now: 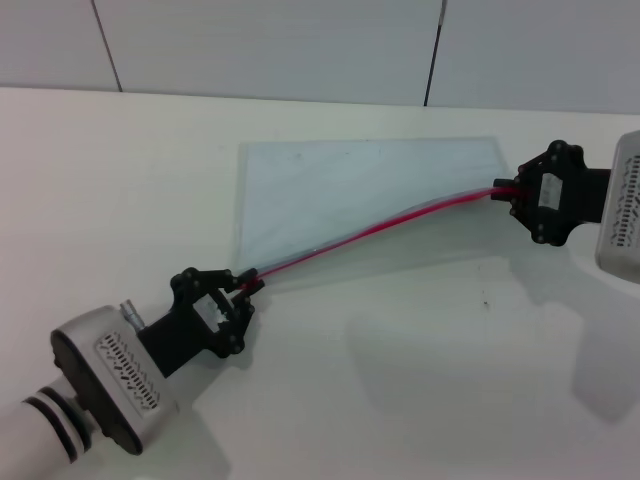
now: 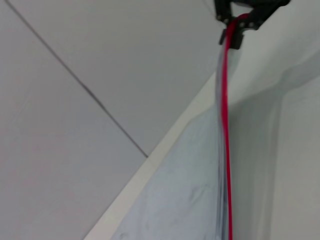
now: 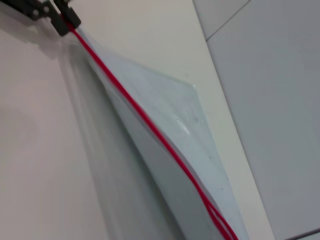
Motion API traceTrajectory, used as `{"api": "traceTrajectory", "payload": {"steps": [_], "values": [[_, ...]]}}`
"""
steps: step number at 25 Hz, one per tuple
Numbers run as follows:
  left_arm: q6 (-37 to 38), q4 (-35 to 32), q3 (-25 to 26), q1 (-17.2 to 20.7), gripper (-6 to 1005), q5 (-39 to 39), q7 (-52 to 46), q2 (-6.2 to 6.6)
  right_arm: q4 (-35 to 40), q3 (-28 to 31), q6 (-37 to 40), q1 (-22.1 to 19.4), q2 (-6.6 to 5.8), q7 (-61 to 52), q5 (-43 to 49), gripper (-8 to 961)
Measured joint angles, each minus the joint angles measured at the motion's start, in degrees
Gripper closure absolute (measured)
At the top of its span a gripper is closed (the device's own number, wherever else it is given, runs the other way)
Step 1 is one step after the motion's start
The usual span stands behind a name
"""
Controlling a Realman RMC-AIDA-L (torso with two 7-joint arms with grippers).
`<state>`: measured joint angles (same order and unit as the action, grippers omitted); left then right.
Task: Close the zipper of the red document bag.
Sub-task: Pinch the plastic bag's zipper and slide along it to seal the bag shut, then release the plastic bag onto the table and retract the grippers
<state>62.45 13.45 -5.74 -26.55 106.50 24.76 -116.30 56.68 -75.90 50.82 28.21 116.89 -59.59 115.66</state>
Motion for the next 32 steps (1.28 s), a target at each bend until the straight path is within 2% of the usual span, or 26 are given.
{"api": "traceTrajectory", "payload": {"steps": [11,15,23,28,32], "values": [[3.02,-0.68,0.02,1.34,919,-3.37,0.02,-0.01,-1.73,0.83,-1.55,0.01,-0.05,0.0,0.13,811],[7.77,-0.79,0.05,2.46,920,-8.83,-0.2,0.02,-2.83,0.95,-5.03,0.0,-0.07,0.0,-0.39,809],[16.3,-0.67,0.03,2.73,796,-19.09,-3.05,0.02,-6.02,0.64,-12.99,0.0,0.07,0.2,-10.26,805],[21.13,-1.16,0.02,2.34,555,-24.95,-11.08,0.27,-7.0,0.84,-14.18,-0.71,0.03,0.38,-19.19,608],[25.13,-3.61,0.1,1.99,504,-28.78,-21.39,0.28,-8.07,0.37,-13.71,-1.17,0.03,1.06,-29.61,448]]}}
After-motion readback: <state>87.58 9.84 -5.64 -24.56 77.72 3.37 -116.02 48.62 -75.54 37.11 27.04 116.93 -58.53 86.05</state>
